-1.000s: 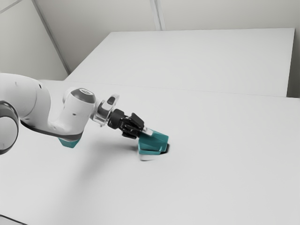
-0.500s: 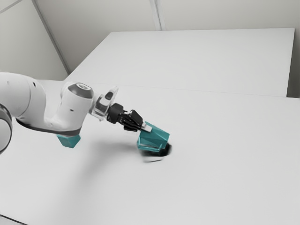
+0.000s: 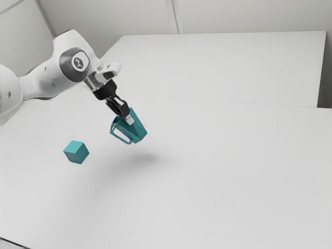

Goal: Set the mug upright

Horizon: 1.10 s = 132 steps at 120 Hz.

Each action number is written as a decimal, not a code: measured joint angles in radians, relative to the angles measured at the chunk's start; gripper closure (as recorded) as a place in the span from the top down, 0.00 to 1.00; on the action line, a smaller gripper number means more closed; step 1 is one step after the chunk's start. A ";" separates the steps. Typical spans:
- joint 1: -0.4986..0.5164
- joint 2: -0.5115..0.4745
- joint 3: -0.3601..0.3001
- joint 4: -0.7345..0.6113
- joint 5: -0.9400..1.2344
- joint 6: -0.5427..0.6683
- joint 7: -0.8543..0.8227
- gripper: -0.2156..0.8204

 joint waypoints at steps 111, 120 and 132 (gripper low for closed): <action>-0.021 0.207 -0.072 0.011 0.399 0.199 -0.382 0.04; -0.022 0.210 -0.072 0.011 0.398 0.205 -0.394 0.09; -0.027 0.206 -0.073 0.011 0.390 0.208 -0.404 0.31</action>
